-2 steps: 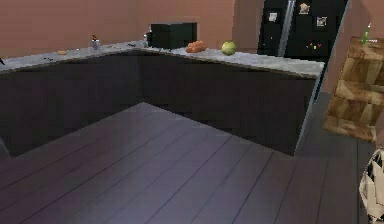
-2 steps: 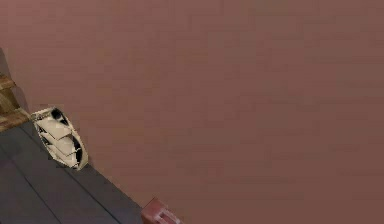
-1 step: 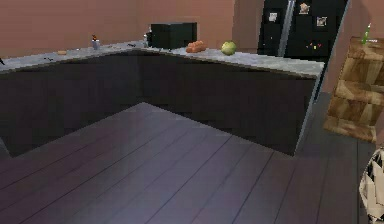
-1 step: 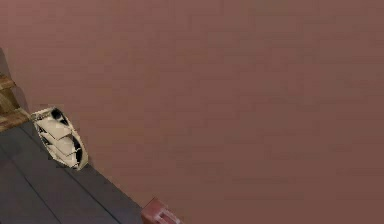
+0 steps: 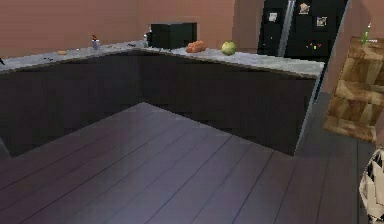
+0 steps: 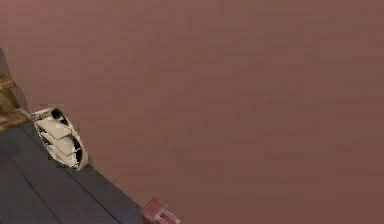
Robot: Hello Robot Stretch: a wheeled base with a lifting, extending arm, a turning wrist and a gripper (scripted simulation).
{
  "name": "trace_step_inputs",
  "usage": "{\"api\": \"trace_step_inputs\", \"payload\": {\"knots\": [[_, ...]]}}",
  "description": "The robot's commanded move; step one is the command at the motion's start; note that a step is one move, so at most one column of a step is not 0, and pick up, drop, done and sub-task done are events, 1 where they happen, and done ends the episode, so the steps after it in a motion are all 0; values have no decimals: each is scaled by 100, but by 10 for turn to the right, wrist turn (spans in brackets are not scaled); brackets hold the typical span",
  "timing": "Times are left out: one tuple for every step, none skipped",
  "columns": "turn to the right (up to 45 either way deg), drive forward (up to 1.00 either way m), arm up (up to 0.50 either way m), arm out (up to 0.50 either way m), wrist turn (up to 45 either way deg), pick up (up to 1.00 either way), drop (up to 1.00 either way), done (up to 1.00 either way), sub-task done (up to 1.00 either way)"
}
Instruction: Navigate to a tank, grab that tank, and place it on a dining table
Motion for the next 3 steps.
{"api": "trace_step_inputs", "payload": {"knots": [[0, 0, 0, 0, 360, 0, 0, 0, 0], [0, 0, 0, 0, 0, 100, 0, 0, 0], [0, 0, 10, 0, 0, 0, 0, 0, 0]]}}
